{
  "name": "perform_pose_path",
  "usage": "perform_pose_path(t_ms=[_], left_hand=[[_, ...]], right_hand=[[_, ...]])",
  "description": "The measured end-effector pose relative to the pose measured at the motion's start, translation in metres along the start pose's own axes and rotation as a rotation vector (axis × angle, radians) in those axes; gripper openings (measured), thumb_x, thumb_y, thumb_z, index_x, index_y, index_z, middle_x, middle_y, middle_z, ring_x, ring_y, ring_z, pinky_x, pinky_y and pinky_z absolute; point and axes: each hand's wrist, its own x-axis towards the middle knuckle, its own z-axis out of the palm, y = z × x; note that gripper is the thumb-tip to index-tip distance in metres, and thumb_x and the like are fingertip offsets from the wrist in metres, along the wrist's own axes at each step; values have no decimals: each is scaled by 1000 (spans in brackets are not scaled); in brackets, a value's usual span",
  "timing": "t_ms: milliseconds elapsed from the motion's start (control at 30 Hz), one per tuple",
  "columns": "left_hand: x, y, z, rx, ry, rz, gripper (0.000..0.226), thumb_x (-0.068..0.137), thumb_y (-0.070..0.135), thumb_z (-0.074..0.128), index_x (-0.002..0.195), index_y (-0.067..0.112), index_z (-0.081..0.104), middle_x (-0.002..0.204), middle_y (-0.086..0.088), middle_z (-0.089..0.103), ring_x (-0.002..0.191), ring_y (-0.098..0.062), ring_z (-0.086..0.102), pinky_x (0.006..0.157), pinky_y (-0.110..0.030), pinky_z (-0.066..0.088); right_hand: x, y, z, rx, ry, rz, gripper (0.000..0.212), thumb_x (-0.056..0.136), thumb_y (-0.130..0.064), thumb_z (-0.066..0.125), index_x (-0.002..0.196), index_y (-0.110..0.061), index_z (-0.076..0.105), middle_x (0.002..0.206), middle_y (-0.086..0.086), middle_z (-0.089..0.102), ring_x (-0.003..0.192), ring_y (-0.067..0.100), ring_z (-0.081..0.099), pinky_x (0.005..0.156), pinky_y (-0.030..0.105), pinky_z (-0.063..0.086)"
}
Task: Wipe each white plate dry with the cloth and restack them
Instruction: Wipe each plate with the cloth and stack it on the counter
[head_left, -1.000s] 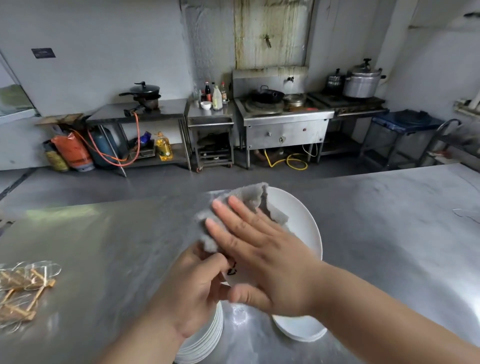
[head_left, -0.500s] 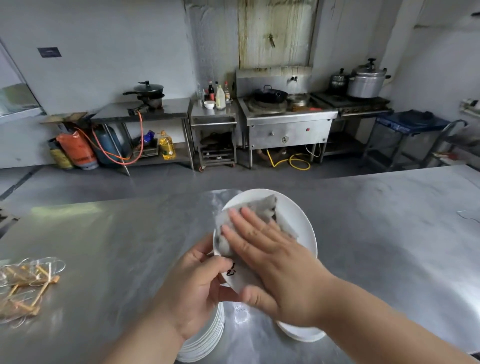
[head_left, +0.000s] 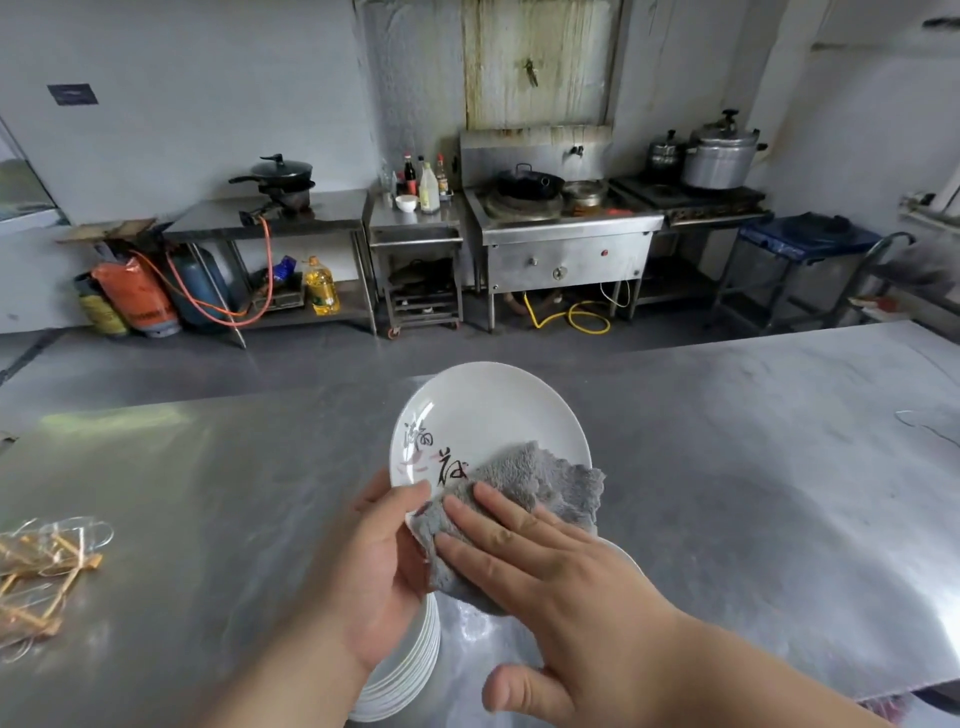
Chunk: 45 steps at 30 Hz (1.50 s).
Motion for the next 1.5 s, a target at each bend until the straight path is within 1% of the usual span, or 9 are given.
perform_pose_path(t_ms=[167, 400, 467, 567, 800, 1000, 1200, 1367, 1500], left_hand=[[3, -6, 13, 111, 26, -7, 41, 96, 33, 61, 129, 13, 74, 132, -19, 72, 111, -31, 75, 69, -47, 64], [9, 12, 3, 28, 63, 30, 41, 86, 20, 58, 124, 16, 76, 124, -20, 75, 101, -34, 78, 63, -48, 64], [8, 9, 5, 63, 73, 35, 38, 80, 16, 59, 111, 19, 80, 120, -19, 77, 94, -34, 79, 59, -49, 63], [8, 6, 13, 66, 53, 49, 43, 79, 16, 61, 119, 15, 76, 124, -20, 75, 97, -33, 78, 59, -46, 62], [16, 14, 17, 30, 77, 94, 38, 89, 6, 52, 113, 16, 79, 122, -23, 75, 91, -33, 78, 52, -41, 62], [12, 5, 16, 53, 76, 36, 45, 81, 13, 57, 122, 15, 75, 124, -20, 75, 100, -34, 78, 60, -47, 63], [15, 12, 10, 66, 134, 83, 38, 101, 1, 42, 125, 9, 71, 119, -22, 76, 93, -34, 79, 59, -48, 63], [6, 11, 6, 281, 36, 20, 31, 89, 6, 60, 112, 14, 79, 118, -26, 75, 94, -42, 75, 66, -59, 64], [4, 9, 13, 421, -63, -28, 34, 83, 16, 62, 113, 11, 77, 111, -28, 75, 89, -41, 73, 69, -56, 63]], right_hand=[[17, -3, -5, -54, 24, 121, 95, 89, -84, 16, 165, -33, -8, 172, -11, -20, 158, 14, -23, 130, 50, 10], [-7, 20, 3, -162, 87, 79, 95, 93, -83, 15, 163, -22, 34, 173, -2, 18, 161, 20, 9, 128, 48, 23], [-13, 39, -7, -186, 102, 202, 97, 93, -83, 11, 162, -18, 34, 173, 1, 16, 161, 23, 6, 126, 50, 28], [-6, 46, -15, -102, 139, 316, 101, 91, -83, 8, 164, -16, 25, 173, 3, 6, 161, 25, -8, 127, 50, 20], [-6, 14, 22, -30, 204, 125, 94, 95, -82, 13, 165, -22, 27, 174, 2, 17, 161, 22, 12, 127, 51, 26], [3, 48, -4, -85, 152, 344, 106, 90, -85, -2, 165, -14, 16, 174, 5, -3, 160, 22, -15, 129, 49, 14], [1, 25, 25, -69, 151, 191, 99, 95, -82, 15, 164, -12, 25, 174, 8, 13, 161, 25, 7, 126, 54, 26], [18, 59, -8, -141, 103, 292, 108, 87, -85, -5, 165, -11, 5, 172, 10, -15, 159, 26, -21, 129, 48, 7], [43, 51, -22, -172, 174, 81, 102, 93, -81, 19, 166, -11, 11, 174, 12, -7, 161, 30, -11, 129, 55, 15]])
